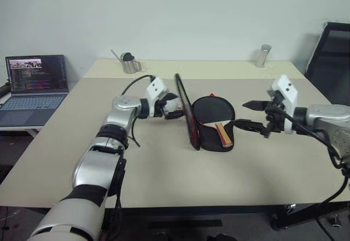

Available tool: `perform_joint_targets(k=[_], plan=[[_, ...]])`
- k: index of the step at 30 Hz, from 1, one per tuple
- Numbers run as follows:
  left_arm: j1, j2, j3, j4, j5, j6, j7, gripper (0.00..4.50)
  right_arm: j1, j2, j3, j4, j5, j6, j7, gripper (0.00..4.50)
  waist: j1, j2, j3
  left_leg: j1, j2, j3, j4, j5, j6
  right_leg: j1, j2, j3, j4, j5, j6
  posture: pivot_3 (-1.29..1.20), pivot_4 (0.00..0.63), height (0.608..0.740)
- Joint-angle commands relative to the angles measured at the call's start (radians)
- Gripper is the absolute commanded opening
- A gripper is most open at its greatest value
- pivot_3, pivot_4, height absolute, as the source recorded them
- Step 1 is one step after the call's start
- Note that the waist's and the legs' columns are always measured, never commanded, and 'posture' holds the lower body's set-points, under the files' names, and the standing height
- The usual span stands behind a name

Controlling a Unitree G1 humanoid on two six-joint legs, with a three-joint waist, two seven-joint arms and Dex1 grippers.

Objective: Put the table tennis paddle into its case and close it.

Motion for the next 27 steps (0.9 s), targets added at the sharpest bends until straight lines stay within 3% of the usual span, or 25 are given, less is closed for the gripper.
perform_joint_targets(k=[1, 6, 10, 15, 20, 27], plan=[[-0.046, -0.054, -0.009, 0.020, 0.021, -0.030, 0.010, 4.31, 0.001, -0.037, -0.043, -0.001, -0.013, -0.036, 0.009, 4.48, -0.002, 0.000, 0.000, 0.000, 0.000, 0.000, 0.000, 0.000, 0.000, 0.000, 0.000, 0.000, 0.000, 0.000, 0.000, 0.00, 0.150, 0.740], [-0.057, -0.139, -0.014, 0.090, 0.061, -0.035, 0.103, 4.31, 0.020, -0.025, -0.053, -0.021, 0.001, -0.015, -0.018, 4.48, -0.007, 0.000, 0.000, 0.001, 0.001, 0.001, 0.001, 0.000, 0.000, 0.000, 0.001, 0.000, 0.001, 0.000, 0.000, 0.00, 0.150, 0.740], [-0.051, -0.145, -0.002, 0.104, 0.070, -0.048, 0.125, 4.31, 0.027, 0.007, -0.064, -0.010, -0.002, 0.015, -0.082, 4.48, -0.010, 0.000, 0.000, 0.000, 0.001, 0.001, 0.001, 0.000, 0.000, 0.000, 0.001, 0.001, 0.001, 0.000, 0.000, 0.00, 0.150, 0.740], [-0.026, -0.075, 0.045, 0.066, 0.033, -0.069, 0.049, 4.31, 0.027, 0.074, -0.061, 0.018, 0.005, 0.042, -0.141, 4.48, -0.013, 0.000, 0.000, 0.001, 0.001, 0.001, 0.002, 0.000, 0.000, 0.000, 0.001, 0.001, 0.002, 0.000, 0.000, 0.00, 0.150, 0.740], [0.071, 0.099, 0.077, -0.042, 0.020, -0.123, 0.013, 4.31, 0.025, 0.198, -0.014, 0.139, -0.043, 0.002, -0.213, 4.48, -0.020, 0.000, 0.000, 0.002, 0.002, 0.001, 0.001, 0.000, 0.001, 0.000, 0.001, 0.003, 0.003, 0.000, 0.000, 0.00, 0.150, 0.740], [0.272, 0.207, 0.120, -0.409, -0.076, 0.022, -0.023, 4.31, -0.059, 0.368, 0.045, 0.429, -0.171, -0.106, -0.301, 4.48, -0.010, 0.000, 0.000, 0.001, 0.001, 0.003, 0.006, 0.000, 0.001, 0.000, 0.000, 0.007, 0.006, 0.001, 0.000, 0.00, 0.150, 0.740]])
